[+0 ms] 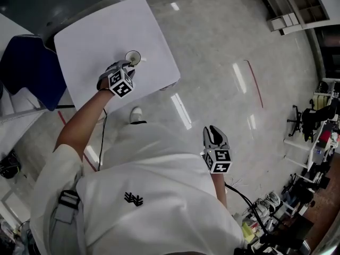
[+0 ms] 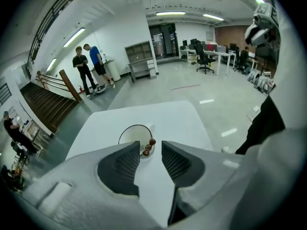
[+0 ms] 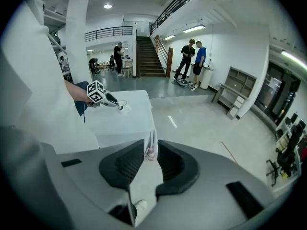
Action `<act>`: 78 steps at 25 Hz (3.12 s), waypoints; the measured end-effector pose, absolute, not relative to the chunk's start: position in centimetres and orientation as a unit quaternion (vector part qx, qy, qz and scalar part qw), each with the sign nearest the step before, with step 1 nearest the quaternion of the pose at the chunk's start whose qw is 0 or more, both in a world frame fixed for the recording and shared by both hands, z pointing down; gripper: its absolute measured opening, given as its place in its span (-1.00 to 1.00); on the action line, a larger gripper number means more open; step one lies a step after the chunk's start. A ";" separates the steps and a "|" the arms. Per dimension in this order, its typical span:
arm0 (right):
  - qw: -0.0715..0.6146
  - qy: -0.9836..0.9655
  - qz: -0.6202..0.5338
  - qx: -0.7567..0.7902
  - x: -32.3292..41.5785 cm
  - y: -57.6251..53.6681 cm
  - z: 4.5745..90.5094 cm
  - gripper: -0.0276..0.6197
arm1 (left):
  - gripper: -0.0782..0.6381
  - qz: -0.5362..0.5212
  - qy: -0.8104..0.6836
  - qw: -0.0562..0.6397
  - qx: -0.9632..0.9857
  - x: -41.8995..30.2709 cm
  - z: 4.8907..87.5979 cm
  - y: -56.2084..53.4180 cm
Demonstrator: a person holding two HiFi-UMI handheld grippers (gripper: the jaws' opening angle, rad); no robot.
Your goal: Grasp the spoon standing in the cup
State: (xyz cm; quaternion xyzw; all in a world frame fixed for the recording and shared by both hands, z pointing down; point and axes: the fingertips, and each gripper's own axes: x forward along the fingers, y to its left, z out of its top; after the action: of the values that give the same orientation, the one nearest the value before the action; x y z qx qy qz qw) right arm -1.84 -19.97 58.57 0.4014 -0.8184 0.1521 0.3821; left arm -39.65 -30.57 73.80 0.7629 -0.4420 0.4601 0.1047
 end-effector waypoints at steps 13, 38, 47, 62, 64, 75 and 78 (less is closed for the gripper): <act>0.376 -0.795 0.195 0.435 -0.1 -18.0 60.1 -0.66 | -0.63 0.470 -0.434 0.093 0.763 -41.6 75.2 -31.7; 0.300 -0.864 0.189 0.357 8.9 -17.2 59.2 -0.89 | -0.64 0.407 -0.525 0.080 0.743 -30.1 59.4 -24.4; 0.278 -0.889 0.196 0.306 12.6 -14.7 60.5 -0.89 | -0.63 0.383 -0.533 0.104 0.747 -20.8 55.2 -18.2; 0.273 -0.902 0.193 0.275 17.1 -10.3 61.5 -0.89 | -0.63 0.377 -0.498 0.129 0.770 -9.4 53.7 -8.5; 0.275 -0.903 0.189 0.272 17.5 -9.8 61.5 -0.89 | -0.64 0.377 -0.495 0.129 0.773 -8.7 53.7 -7.9; 0.287 -0.906 0.152 0.270 18.5 -7.7 60.7 -0.89 | -0.64 0.388 -0.477 0.130 0.778 -6.4 54.2 -5.1; 0.287 -0.910 0.142 0.264 18.4 -7.5 60.4 -0.89 | -0.64 0.390 -0.473 0.129 0.780 -5.8 54.2 -4.9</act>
State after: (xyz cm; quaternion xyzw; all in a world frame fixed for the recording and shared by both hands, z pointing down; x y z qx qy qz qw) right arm 18.37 -7.50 60.44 0.2640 -0.9097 0.1422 0.2873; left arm -5.82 -4.87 54.17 0.7796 -0.4731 0.3896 0.1289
